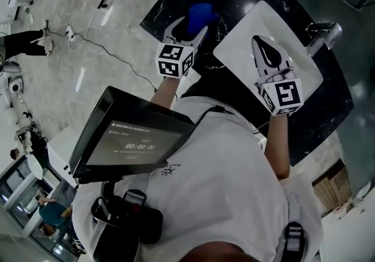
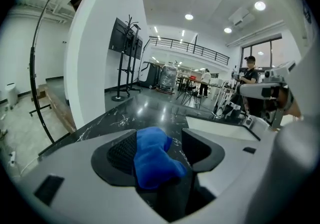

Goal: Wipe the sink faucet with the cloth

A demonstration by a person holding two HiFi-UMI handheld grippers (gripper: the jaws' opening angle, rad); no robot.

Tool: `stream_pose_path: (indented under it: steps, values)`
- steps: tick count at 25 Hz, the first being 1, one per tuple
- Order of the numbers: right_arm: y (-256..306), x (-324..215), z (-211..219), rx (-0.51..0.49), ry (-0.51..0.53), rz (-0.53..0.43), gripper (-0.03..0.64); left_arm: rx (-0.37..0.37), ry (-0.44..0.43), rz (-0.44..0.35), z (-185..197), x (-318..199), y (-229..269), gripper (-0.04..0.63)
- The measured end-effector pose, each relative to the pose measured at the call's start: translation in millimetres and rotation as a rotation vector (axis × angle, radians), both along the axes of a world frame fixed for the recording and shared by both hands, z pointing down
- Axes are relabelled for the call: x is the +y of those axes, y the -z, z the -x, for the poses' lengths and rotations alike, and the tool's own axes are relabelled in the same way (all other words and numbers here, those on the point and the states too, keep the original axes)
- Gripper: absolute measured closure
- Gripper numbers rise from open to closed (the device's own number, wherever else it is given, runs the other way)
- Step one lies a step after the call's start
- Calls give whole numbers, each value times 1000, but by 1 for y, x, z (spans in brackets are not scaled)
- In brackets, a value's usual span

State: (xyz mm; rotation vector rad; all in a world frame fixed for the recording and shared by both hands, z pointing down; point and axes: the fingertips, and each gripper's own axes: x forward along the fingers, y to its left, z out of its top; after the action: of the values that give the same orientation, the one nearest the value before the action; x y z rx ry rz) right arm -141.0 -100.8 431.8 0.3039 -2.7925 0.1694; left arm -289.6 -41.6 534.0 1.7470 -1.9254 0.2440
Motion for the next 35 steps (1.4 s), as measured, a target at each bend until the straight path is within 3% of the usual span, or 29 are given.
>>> stream_pose_path:
  steps: [13,17,19,22,27,35]
  values:
    - [12,-3,-13,23,-36,-3,614,-44,-30,270,-3,-2,-35,334]
    - [13,-5,-17,20,-56,-9,614,-89,-43,305,2,3,-41,334]
    - [9,-9,-19,19,-66,-9,614,-91,-49,311,4,1,-46,340]
    - [5,-11,-22,19,-78,-7,614,-91,-65,316,8,0,-50,441]
    - [2,-15,-32,7,-92,-6,614,-71,-80,300,2,-6,-49,471]
    - [12,-18,-45,-14,-132,-23,614,-76,-162,131,-31,-43,3,471]
